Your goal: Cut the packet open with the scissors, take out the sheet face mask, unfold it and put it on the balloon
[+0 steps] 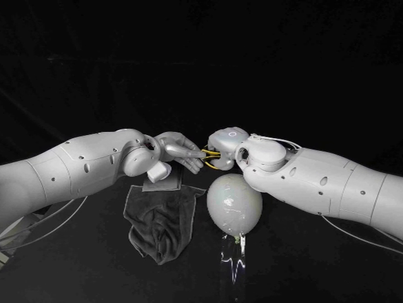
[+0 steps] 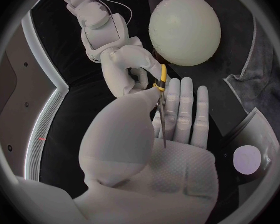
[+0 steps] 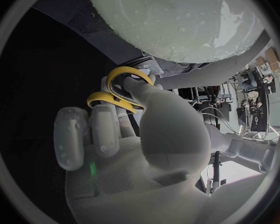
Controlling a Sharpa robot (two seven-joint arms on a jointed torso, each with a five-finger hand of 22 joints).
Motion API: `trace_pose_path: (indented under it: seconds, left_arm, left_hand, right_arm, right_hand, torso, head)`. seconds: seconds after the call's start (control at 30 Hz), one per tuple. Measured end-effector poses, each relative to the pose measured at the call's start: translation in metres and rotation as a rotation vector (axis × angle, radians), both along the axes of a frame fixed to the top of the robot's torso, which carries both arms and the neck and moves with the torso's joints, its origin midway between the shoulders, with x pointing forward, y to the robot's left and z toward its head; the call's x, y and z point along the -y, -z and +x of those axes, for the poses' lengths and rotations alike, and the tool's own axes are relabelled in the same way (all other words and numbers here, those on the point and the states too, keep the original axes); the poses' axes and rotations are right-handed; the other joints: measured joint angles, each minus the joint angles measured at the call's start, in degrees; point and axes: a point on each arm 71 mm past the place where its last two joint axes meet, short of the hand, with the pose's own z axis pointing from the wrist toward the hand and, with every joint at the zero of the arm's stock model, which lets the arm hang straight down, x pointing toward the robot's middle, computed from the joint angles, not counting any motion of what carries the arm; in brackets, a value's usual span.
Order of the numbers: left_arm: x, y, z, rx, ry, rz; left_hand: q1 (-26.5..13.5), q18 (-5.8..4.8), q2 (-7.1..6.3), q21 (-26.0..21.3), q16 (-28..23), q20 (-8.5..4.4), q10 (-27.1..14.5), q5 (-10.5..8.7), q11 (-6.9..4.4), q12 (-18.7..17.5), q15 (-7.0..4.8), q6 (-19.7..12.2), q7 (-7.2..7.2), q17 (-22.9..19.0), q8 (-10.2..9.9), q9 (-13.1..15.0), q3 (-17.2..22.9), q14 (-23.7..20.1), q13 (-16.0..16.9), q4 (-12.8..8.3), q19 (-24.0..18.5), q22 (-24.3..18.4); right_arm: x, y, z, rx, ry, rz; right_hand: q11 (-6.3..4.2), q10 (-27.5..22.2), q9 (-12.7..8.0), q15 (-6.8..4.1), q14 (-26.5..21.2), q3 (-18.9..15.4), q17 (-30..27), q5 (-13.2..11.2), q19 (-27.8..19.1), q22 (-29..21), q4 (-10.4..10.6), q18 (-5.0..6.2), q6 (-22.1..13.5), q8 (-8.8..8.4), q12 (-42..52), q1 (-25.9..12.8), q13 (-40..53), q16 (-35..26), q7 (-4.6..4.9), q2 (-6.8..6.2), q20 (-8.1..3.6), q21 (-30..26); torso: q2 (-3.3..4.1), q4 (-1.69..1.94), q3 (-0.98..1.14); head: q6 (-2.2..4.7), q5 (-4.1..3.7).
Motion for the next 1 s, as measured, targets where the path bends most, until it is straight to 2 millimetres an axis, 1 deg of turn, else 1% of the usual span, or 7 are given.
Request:
trace_pose_path:
  seconds: [0.17, 0.23, 0.33, 0.47, 0.6, 0.8, 1.0]
  left_arm:
    - [0.001, -0.001, 0.001, 0.001, -0.02, -0.011]
    - [0.001, -0.002, 0.001, 0.002, -0.027, -0.019]
    - [-0.002, -0.004, 0.002, 0.005, -0.047, -0.027]
    - [-0.012, -0.005, 0.003, 0.007, -0.085, -0.039]
    - [-0.025, -0.006, 0.004, 0.012, -0.128, -0.052]
    - [-0.045, -0.009, 0.009, 0.027, -0.198, -0.074]
    - [-0.074, -0.012, 0.01, 0.05, -0.291, -0.097]
  left_hand:
    - [-6.61, -0.02, -8.18, -1.25, -2.14, 0.61, -6.77, 0.49, 2.96, -0.84, 2.04, -5.1, 3.18, -0.82, -3.24, 1.01, -5.98, -4.21, -0.36, 2.96, -1.9, -0.72]
    - [-8.19, -0.03, -9.76, -2.35, -2.97, 1.14, -8.92, 0.32, 3.89, -0.67, 2.89, -6.65, 3.71, -1.27, -4.39, 0.35, -8.47, -5.93, -0.17, 4.43, -2.61, -1.39]
    - [-9.36, -0.03, -10.04, -3.18, -3.39, 1.22, -10.33, 0.32, 4.52, -0.45, 3.49, -7.36, 3.46, -1.72, -4.95, -0.19, -12.17, -6.96, 0.0, 5.63, -2.69, -1.99]
    - [-8.51, -0.04, -6.39, -4.89, -4.6, 1.22, -11.63, 0.32, 5.01, 0.52, 4.03, -7.65, 3.51, -3.11, -5.34, -0.35, -27.3, -8.15, 0.14, 6.25, -2.69, -3.28]
    - [-10.27, -0.04, -9.55, -5.54, -5.41, 1.22, -12.49, 0.32, 5.26, 0.68, 4.4, -7.97, 3.23, -4.01, -5.69, -0.63, -35.53, -9.27, 0.14, 6.54, -2.69, -3.88]
    - [-12.64, -0.05, -12.04, -5.99, -6.36, 1.22, -13.44, 0.32, 5.79, 0.74, 4.83, -8.35, 3.2, -4.75, -5.93, -0.7, -37.86, -10.31, 0.12, 6.77, -2.69, -4.22]
    - [-13.39, -0.06, -11.4, -5.99, -6.42, 1.22, -13.52, 0.32, 5.87, 0.73, 4.91, -8.35, 3.2, -4.91, -5.93, -0.73, -37.85, -10.39, 0.09, 6.77, -2.69, -4.34]
  right_arm:
    - [0.008, 0.001, 0.003, 0.005, 0.027, -0.006]
    - [0.01, 0.001, 0.003, 0.007, 0.035, -0.007]
    - [0.013, 0.001, 0.003, 0.007, 0.044, -0.008]
    - [0.021, 0.002, 0.005, 0.009, 0.065, -0.013]
    - [0.032, 0.003, 0.011, 0.01, 0.101, -0.016]
    - [0.047, 0.004, 0.016, 0.0, 0.147, 0.0]
    - [0.07, 0.003, 0.02, -0.029, 0.205, 0.082]
  right_hand:
    - [0.0, 0.0, 0.9, -0.08, 0.09, -0.07, 0.26, 0.0, -0.01, 0.0, 0.08, 0.0, -0.03, 0.37, 0.0, -0.38, 6.6, 0.0, 0.03, 0.38, 0.01, -0.03]
    - [0.0, 0.0, 1.6, -0.08, 0.09, -0.04, 0.27, 0.0, -0.02, 0.0, 0.05, 0.0, -0.23, 0.63, 0.01, -0.4, 7.35, 0.23, -0.17, 0.39, 0.01, -0.03]
    - [0.0, 0.0, 2.14, -0.07, 0.09, -0.03, 0.04, 0.0, -0.06, -0.02, 0.04, 0.02, -0.22, 1.02, 0.01, -0.99, 12.56, 0.23, -0.16, 0.99, -0.03, -0.32]
    - [0.0, 0.0, 2.75, -0.07, 0.09, -0.03, -0.03, 0.0, -0.35, -0.04, 0.04, 0.03, -0.23, 1.24, 0.35, -1.06, 17.45, 0.23, -0.17, 1.06, -0.06, -0.32]
    - [0.0, 0.0, 3.13, -0.06, 0.1, -0.03, -0.03, 0.0, -0.43, -0.05, 0.03, 0.04, -0.23, 1.51, 2.11, -1.06, 18.77, 0.22, -0.17, 1.06, 0.02, -0.54]
    - [0.0, 0.0, 3.56, -0.04, 0.11, -0.02, -0.42, 0.0, -0.44, -0.03, 0.03, 0.03, -0.43, 1.65, 10.77, -1.07, 18.34, 0.23, -0.35, 1.06, 0.02, -0.54]
    - [0.0, -0.01, 5.02, -0.03, 0.11, -0.02, -2.25, 0.0, -1.61, -0.01, 0.03, 0.03, -0.74, 2.65, 11.55, -1.07, 9.21, -1.27, -0.49, 1.06, -0.05, -1.88]
  torso:
    - [0.0, 0.02, 0.02]
    - [0.0, 0.02, 0.02]
    - [0.0, 0.02, 0.01]
    - [0.03, 0.01, 0.0]
    - [0.03, -0.02, -0.01]
    - [0.01, 0.02, 0.02]
    - [0.01, -0.02, 0.04]
  head:
    - [0.11, 0.01]
    - [0.16, 0.01]
    - [0.24, 0.01]
    - [0.3, 0.01]
    - [0.19, 0.08]
    - [0.21, 0.03]
    - [0.41, -0.09]
